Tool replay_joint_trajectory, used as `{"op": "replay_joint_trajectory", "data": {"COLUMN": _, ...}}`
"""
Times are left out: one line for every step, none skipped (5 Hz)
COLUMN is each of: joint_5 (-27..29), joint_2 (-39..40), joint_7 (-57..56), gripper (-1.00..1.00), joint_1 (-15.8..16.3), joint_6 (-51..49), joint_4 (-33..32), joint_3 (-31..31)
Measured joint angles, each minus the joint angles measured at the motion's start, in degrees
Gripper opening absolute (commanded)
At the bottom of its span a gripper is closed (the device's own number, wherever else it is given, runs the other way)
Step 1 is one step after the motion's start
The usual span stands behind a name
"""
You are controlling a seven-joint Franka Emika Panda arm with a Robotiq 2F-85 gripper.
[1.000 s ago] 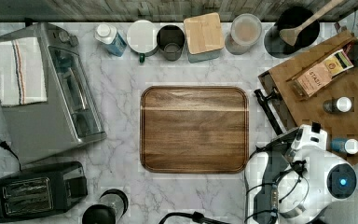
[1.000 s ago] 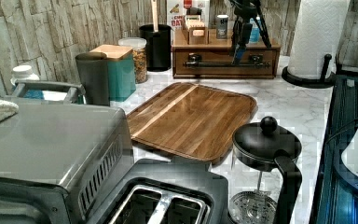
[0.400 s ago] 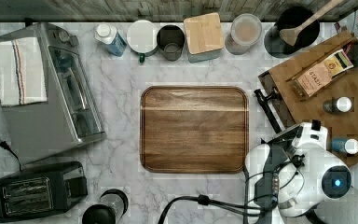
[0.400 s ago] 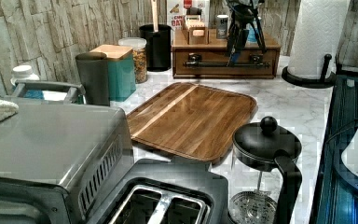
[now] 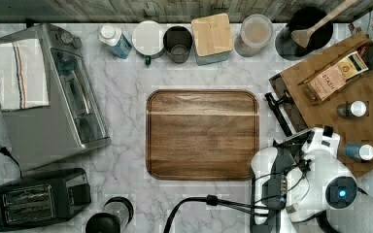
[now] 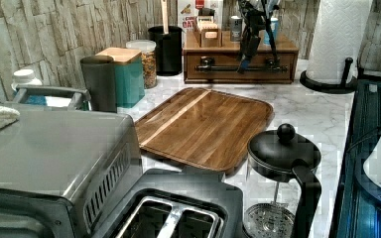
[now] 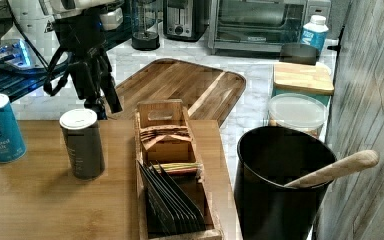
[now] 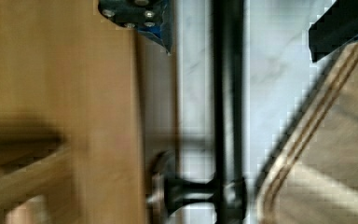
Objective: Open the drawer.
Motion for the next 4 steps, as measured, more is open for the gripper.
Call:
{"op": "replay_joint_trajectory", "data": {"joint_5": 0.70, "joint_2": 0.85, "joint_7": -0.34, "gripper": 1.00, "joint_1": -0.12, "joint_6": 0.28, "joint_4": -0.22, "joint_3": 1.19}}
{"op": "replay_joint_trajectory", "data": {"joint_5": 0.73, "joint_2": 1.99, "joint_7": -0.34, "gripper": 1.00, "joint_1": 0.02, "joint_6": 0.22, "joint_4": -0.90, "joint_3": 1.90}}
{"op": "replay_joint_trajectory", "data": {"joint_5": 0.70, "joint_2": 1.78, "joint_7": -0.34, "gripper": 1.00, "joint_1": 0.17, "joint_6": 1.68, "joint_4": -2.35, "joint_3": 1.99}}
{"op": "replay_joint_trajectory", "data": {"joint_5": -7.37, "joint_2": 1.34, "joint_7": 2.80, "gripper": 1.00, "joint_1": 1.62, "joint_6": 0.00, "joint_4": -2.46, "joint_3": -0.07}}
